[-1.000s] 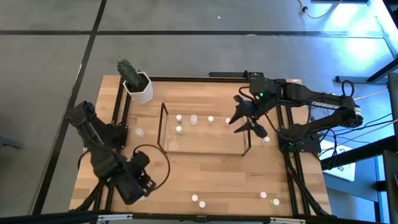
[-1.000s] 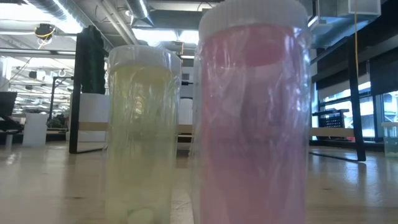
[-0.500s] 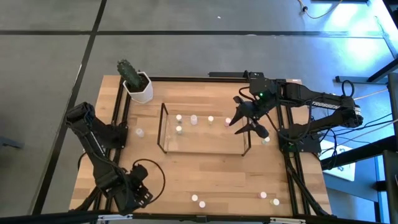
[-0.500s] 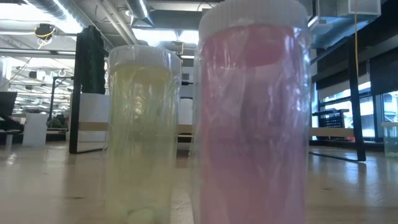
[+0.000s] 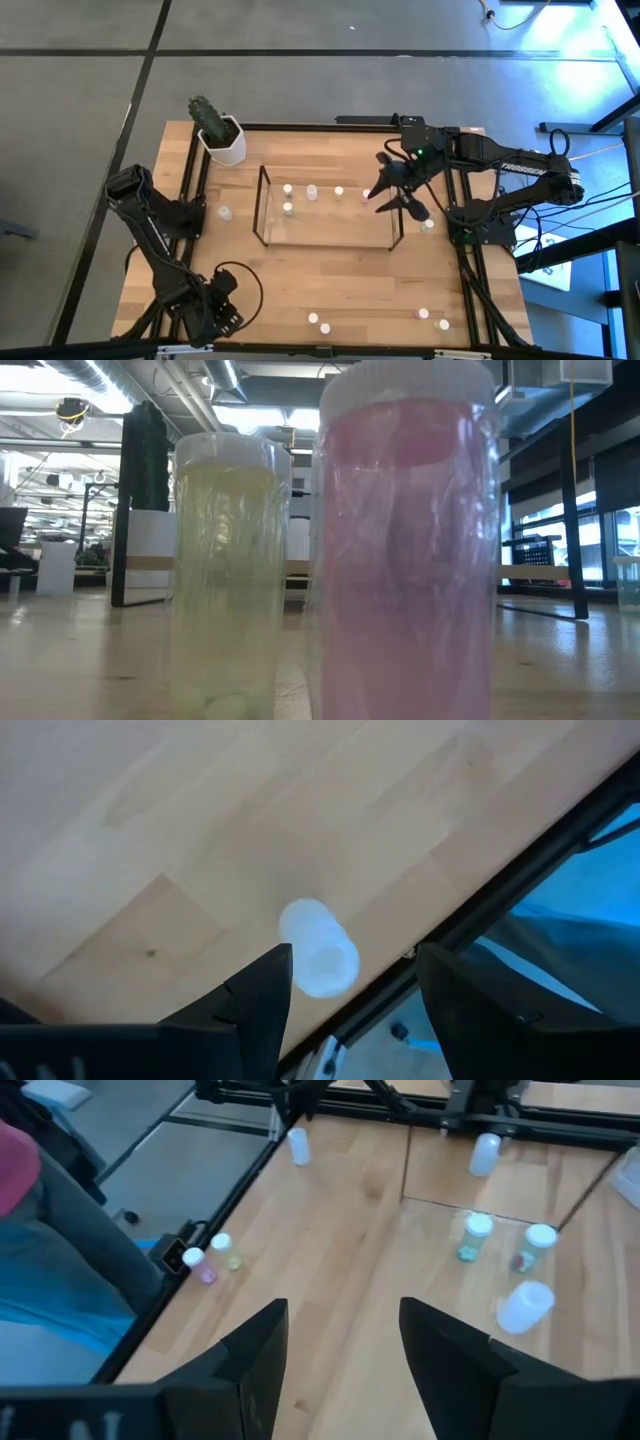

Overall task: Pick and place medicine bottles onto shelf by color
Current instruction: Put the bottom white pill bottle aligned with the other white pill bottle on the shelf

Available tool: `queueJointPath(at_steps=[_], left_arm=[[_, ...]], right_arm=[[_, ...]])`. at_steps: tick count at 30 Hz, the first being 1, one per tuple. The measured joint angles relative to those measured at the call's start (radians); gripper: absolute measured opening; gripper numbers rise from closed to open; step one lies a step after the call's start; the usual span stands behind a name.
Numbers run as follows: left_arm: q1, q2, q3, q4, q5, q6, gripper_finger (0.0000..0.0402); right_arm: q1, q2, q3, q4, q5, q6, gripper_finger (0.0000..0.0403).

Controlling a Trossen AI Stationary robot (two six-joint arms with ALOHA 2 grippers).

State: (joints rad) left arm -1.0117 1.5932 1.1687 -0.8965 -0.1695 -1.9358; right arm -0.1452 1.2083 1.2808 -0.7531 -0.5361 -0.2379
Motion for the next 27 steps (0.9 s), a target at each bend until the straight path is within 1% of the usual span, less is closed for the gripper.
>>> queueJointPath(at_steps=[5,8,15,19,23,27], left_arm=[[-0.015,0.0,-0.037,0.025,0.0,-0.001,0.0208],[-0.02,0.0,-0.057,0.054,0.0,-0.001,0.0208],[-0.02,0.002,-0.059,0.055,0.0,0.007,0.0208],[-0.022,0.024,-0.059,0.06,-0.003,0.009,0.0208],[-0.028,0.058,-0.059,0.1,0.005,0.039,0.0208],[-0.028,0.081,-0.059,0.101,0.008,0.065,0.0208]], right_arm=[[0.0,0.0,0.0,0.0,0.002,0.001,0.0195],[0.0,0.0,0.0,-0.001,-0.019,0.001,0.0195],[0.0,0.0,0.0,-0.001,-0.031,0.024,0.0195],[0.0,0.0,0.0,-0.002,-0.032,0.023,0.0195],[0.0,0.0,0.0,-0.004,-0.033,0.024,0.0195],[0.0,0.0,0.0,-0.005,-0.033,0.023,0.0195]])
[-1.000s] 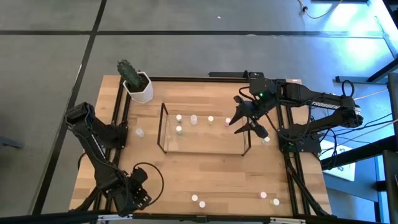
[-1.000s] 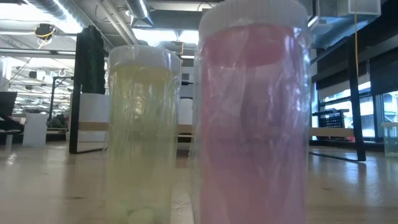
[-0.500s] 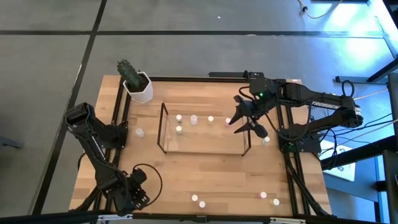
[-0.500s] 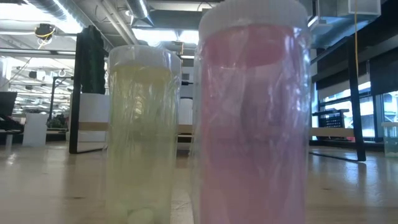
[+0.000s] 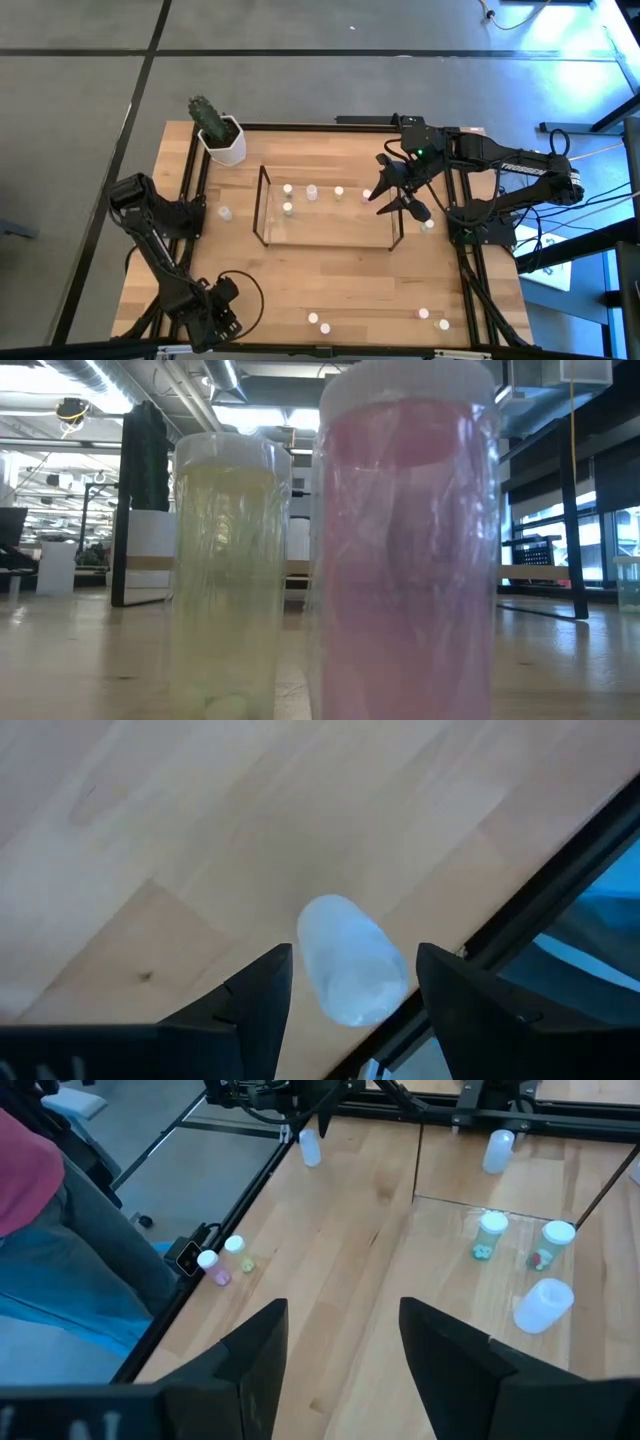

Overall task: Pick and place medicine bottles onto shelf by color
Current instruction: Put the bottom white pill bottle aligned with the other white pill bottle on the shelf

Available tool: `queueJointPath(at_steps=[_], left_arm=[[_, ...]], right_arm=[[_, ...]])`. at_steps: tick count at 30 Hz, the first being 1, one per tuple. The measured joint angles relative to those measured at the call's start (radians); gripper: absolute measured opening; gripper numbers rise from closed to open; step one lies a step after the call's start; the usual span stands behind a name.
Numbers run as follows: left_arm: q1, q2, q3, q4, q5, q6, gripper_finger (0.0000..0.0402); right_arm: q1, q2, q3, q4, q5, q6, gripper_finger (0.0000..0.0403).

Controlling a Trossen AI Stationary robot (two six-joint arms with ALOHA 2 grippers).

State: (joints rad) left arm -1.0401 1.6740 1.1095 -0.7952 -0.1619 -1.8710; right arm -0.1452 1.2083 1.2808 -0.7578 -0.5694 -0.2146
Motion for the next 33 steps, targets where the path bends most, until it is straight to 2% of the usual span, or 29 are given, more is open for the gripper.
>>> queueJointPath(at_steps=[9,28,33], left_arm=[[0.0,0.048,0.0,0.001,0.0,0.012,0.0208],[0.001,0.049,0.0,0.027,0.001,-0.004,0.0205],[0.001,0.049,0.0,0.025,0.049,-0.004,0.0189]], right_arm=[[0.0,0.0,0.0,-0.002,0.0,-0.001,0.0195],[0.0,0.0,0.0,-0.003,0.001,0.001,0.0195],[0.0,0.0,0.0,-0.003,0.001,0.002,0.0195]])
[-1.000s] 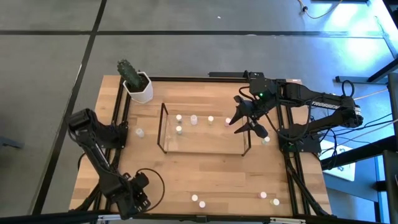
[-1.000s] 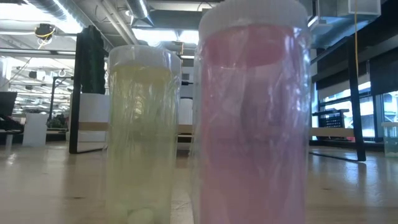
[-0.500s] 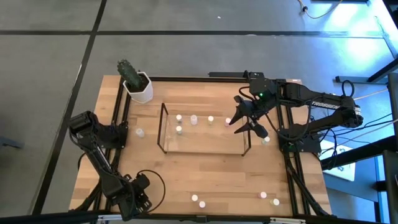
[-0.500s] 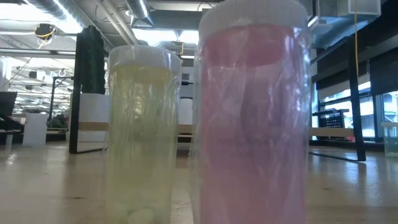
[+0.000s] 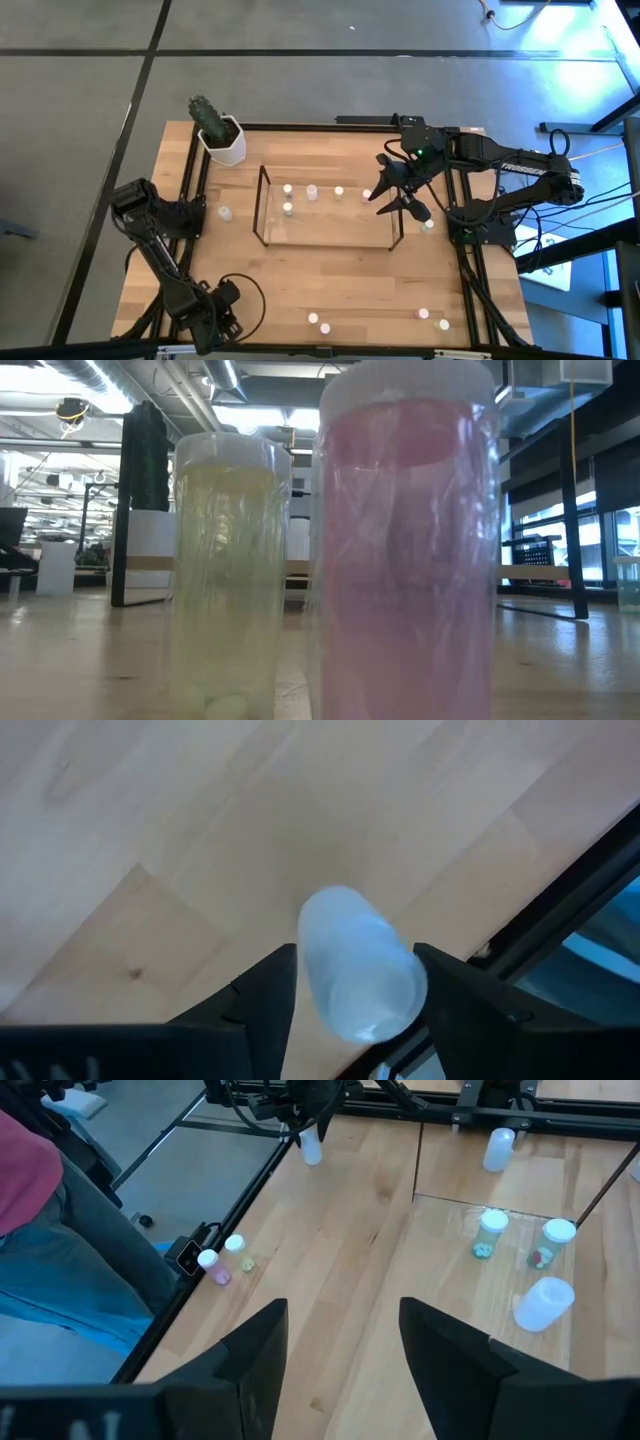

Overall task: Pick and place medicine bottles onto shelf by color
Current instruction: Put the bottom white pill bottle aligned with the other white pill bottle on the shelf

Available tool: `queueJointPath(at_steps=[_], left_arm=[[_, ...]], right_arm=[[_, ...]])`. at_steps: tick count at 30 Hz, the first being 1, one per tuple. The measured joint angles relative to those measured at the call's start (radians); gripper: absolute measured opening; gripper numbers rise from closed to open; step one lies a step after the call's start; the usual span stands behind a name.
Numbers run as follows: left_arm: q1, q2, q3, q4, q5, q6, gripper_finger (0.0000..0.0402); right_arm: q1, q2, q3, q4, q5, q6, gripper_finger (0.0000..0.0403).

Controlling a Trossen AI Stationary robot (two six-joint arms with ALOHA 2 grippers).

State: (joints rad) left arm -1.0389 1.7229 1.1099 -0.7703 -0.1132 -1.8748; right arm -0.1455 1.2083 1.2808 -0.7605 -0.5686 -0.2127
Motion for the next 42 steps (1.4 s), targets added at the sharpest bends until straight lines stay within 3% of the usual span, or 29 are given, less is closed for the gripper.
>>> queueJointPath(at_steps=[10,18,26,33,38,42], left_arm=[[0.0,-0.002,0.001,-0.003,0.019,0.0,0.0128],[0.002,-0.002,0.002,0.0,0.017,0.0,0.0124],[0.04,-0.015,0.017,0.03,-0.062,0.03,0.0123],[0.125,-0.056,0.12,-0.05,-0.141,0.208,0.0122],[0.196,-0.063,0.263,-0.257,-0.142,0.374,0.0122],[0.262,-0.063,0.391,-0.41,-0.141,0.489,0.0122]], right_arm=[[0.0,0.0,0.0,0.0,0.0,0.002,0.0195],[0.0,0.0,0.0,0.0,0.0,0.002,0.0195],[0.0,0.0,0.0,0.0,0.0,0.002,0.0195],[0.0,0.0,0.0,0.0,0.001,0.0,0.0195],[0.0,0.0,0.0,0.0,0.008,0.0,0.0195],[0.0,0.0,0.0,-0.003,0.084,0.0,0.0195]])
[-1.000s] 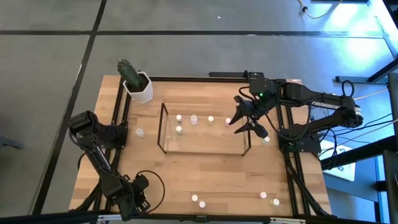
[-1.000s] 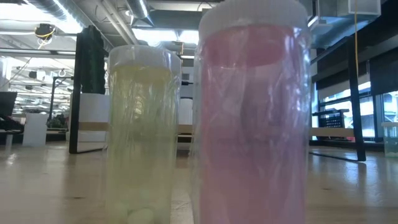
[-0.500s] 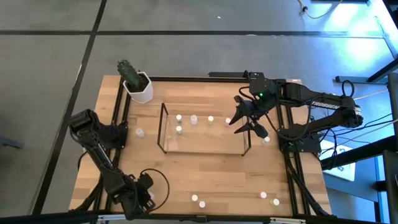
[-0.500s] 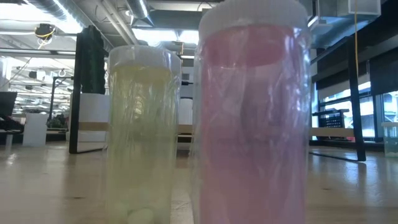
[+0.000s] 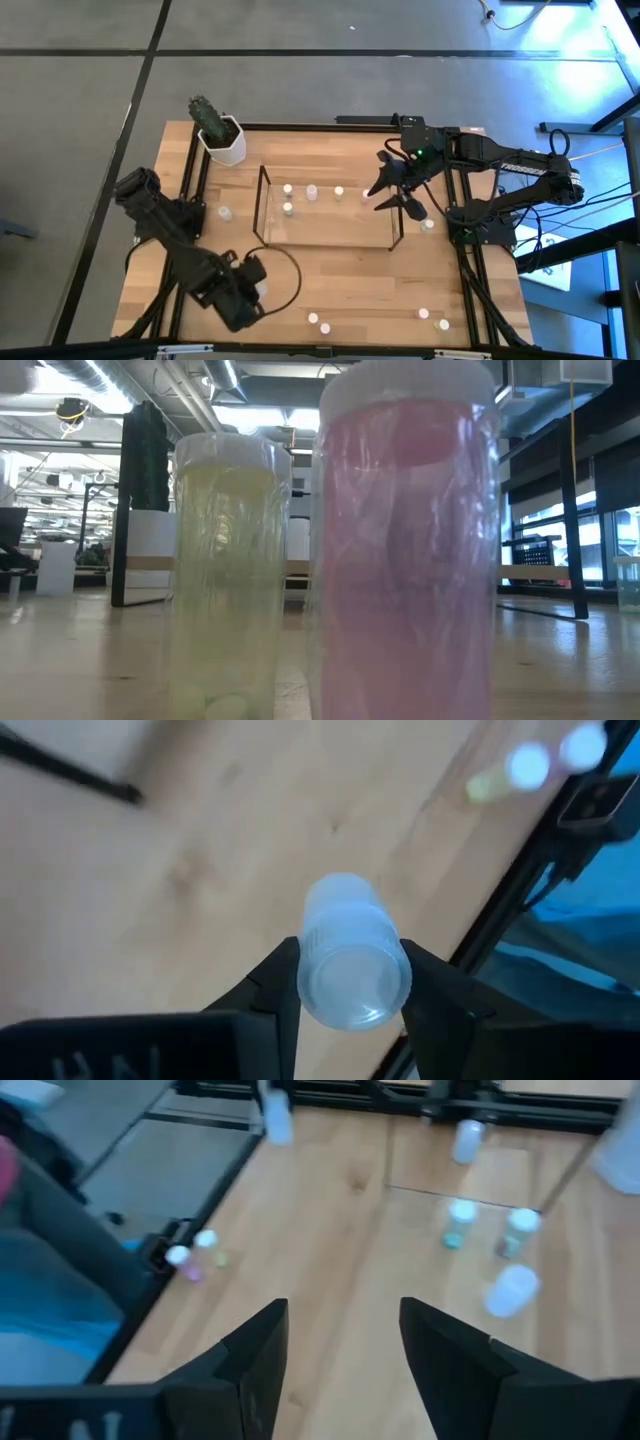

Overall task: Pick and place medicine bottles onto shelf by color
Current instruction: Put the bottom white pill bottle aligned with the other white pill bottle on the shelf

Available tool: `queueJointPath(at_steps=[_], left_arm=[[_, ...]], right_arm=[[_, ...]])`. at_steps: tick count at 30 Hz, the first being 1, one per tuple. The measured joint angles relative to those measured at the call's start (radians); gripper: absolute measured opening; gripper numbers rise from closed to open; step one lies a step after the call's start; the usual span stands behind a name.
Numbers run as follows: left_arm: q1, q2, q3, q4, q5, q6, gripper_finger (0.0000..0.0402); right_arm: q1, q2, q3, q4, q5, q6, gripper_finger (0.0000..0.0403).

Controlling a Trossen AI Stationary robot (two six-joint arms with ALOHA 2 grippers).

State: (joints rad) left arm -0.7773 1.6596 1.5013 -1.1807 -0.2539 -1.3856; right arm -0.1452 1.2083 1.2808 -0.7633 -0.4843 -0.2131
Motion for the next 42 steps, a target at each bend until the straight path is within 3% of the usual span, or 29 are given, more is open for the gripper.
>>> queueJointPath(at_steps=[6,13,24,28,36,42], left_arm=[[0.131,0.0,0.175,-0.151,-0.009,0.168,0.0122],[0.327,-0.001,0.295,-0.17,-0.044,0.477,0.0122],[0.625,0.008,0.303,-0.137,0.013,0.819,0.0122],[0.677,0.008,0.303,-0.094,0.013,0.918,0.0122],[0.754,0.04,0.304,-0.051,0.051,1.127,0.0122],[0.796,0.102,0.303,-0.054,0.117,1.274,0.0122]], right_arm=[[0.0,0.0,0.0,-0.013,0.1,0.0,0.0195],[0.0,0.0,0.0,-0.033,0.109,0.0,0.0195],[0.0,0.0,0.0,-0.034,0.125,0.0,0.0195],[0.0,0.0,0.0,-0.034,0.167,0.0,0.0195],[0.0,0.0,0.0,-0.02,0.379,0.054,0.0195],[0.0,0.0,0.0,-0.014,0.412,0.116,0.0195]])
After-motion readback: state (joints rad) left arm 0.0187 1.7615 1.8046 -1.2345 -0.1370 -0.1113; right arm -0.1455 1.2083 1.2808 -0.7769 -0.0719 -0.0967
